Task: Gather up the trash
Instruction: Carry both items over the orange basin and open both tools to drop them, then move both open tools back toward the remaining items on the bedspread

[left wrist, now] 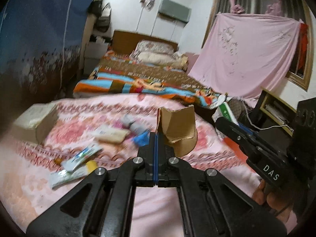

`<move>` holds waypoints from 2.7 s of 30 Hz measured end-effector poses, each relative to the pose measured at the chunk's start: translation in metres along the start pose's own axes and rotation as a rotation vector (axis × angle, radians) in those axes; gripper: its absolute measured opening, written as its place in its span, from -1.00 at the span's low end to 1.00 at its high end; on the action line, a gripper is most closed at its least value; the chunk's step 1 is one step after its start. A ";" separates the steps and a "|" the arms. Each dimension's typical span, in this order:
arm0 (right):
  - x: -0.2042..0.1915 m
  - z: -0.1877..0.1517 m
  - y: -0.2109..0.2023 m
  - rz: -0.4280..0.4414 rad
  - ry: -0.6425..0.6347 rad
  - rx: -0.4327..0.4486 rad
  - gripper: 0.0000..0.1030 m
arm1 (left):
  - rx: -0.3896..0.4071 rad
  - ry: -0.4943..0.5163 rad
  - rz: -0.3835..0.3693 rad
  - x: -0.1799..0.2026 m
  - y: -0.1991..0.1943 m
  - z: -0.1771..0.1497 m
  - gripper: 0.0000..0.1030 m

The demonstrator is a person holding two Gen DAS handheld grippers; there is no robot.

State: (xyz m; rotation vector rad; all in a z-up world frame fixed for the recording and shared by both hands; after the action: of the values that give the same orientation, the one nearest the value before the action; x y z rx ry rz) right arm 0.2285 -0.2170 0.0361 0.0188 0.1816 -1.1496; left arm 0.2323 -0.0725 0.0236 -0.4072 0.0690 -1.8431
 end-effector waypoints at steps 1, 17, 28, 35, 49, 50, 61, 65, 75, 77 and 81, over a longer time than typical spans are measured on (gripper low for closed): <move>0.004 0.006 -0.007 -0.020 -0.016 0.035 -0.57 | 0.019 0.011 -0.012 0.007 0.000 0.003 -1.00; 0.088 0.051 -0.084 -0.325 -0.029 0.315 -0.56 | 0.142 0.152 -0.232 0.128 0.023 0.030 -1.00; 0.154 0.038 -0.109 -0.510 0.073 0.278 -0.53 | 0.022 0.175 -0.325 0.188 0.057 0.008 -1.00; 0.186 0.020 -0.109 -0.595 0.163 0.186 -0.51 | -0.118 0.164 -0.332 0.214 0.087 -0.018 -1.00; 0.206 0.000 -0.113 -0.652 0.262 0.087 -0.29 | -0.291 0.107 -0.368 0.231 0.110 -0.042 -1.00; 0.207 -0.001 -0.113 -0.654 0.265 0.085 -0.27 | -0.296 0.109 -0.368 0.231 0.110 -0.043 -1.00; 0.206 0.002 -0.113 -0.653 0.254 0.097 -0.10 | -0.245 0.093 -0.348 0.217 0.103 -0.036 -0.93; 0.198 0.010 -0.115 -0.646 0.217 0.137 -0.07 | -0.166 0.084 -0.302 0.200 0.094 -0.023 -0.78; 0.171 0.025 -0.107 -0.597 0.157 0.219 0.35 | -0.004 0.060 -0.156 0.146 0.068 0.007 -0.14; 0.164 0.028 -0.105 -0.583 0.145 0.236 0.41 | 0.021 0.054 -0.128 0.134 0.062 0.013 0.01; 0.146 0.035 -0.097 -0.552 0.112 0.268 0.70 | 0.101 0.045 -0.062 0.107 0.044 0.022 0.47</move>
State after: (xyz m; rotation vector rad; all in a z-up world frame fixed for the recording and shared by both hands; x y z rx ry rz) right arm 0.2027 -0.3926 0.0555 0.2850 0.1337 -1.7196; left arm 0.2528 -0.1833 0.0593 -0.3006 -0.0058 -1.9086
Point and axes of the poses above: each gripper's, at about its wrist camera, not at the fingertips, and y roughly the way its jaws point, x to its right, z to its top, the point moved 5 cm from there along y, roughly the way its jaws point, and after that the axes turned 11 degrees about x, right-handed, at the moved point
